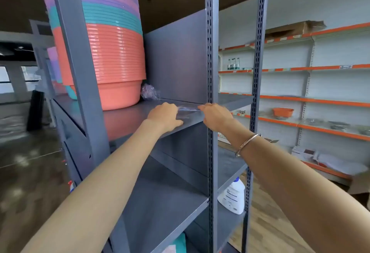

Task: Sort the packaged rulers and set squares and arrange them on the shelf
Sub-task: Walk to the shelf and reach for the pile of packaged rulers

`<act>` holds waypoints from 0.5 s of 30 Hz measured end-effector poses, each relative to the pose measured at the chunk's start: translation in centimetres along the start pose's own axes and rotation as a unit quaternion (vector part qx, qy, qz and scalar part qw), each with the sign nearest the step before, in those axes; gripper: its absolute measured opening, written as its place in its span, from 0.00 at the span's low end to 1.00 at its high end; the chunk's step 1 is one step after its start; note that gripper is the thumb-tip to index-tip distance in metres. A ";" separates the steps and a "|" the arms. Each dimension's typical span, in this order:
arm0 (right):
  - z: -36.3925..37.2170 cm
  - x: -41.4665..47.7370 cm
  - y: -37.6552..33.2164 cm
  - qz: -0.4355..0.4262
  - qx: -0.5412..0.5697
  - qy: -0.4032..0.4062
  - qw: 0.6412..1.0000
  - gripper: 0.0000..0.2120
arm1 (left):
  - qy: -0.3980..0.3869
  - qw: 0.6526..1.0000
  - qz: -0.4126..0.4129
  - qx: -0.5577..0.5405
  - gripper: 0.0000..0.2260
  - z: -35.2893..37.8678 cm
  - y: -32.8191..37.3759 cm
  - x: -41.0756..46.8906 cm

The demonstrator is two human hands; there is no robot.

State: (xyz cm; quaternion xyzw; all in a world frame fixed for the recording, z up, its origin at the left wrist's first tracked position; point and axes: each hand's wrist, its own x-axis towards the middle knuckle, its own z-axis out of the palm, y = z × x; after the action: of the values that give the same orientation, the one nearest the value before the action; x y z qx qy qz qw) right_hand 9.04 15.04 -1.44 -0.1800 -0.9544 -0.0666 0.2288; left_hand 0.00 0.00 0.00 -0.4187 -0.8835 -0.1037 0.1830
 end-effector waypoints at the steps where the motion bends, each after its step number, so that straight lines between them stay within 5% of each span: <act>1: 0.0 0.1 -0.2 0.006 -0.007 -0.009 1.000 0.22 | 0.001 1.000 0.002 0.009 0.16 -0.1 0.0 0.0; 15: 1.6 1.5 -0.3 0.016 0.005 0.106 0.994 0.13 | 0.095 0.980 0.062 0.162 0.13 0.0 1.0 -0.5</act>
State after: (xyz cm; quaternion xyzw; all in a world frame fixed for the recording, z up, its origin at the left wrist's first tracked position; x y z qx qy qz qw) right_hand 6.97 15.56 -2.19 -0.1863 -0.9220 -0.0766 0.3308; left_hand 1.06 0.23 -0.18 -0.4255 -0.8395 0.0133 0.3375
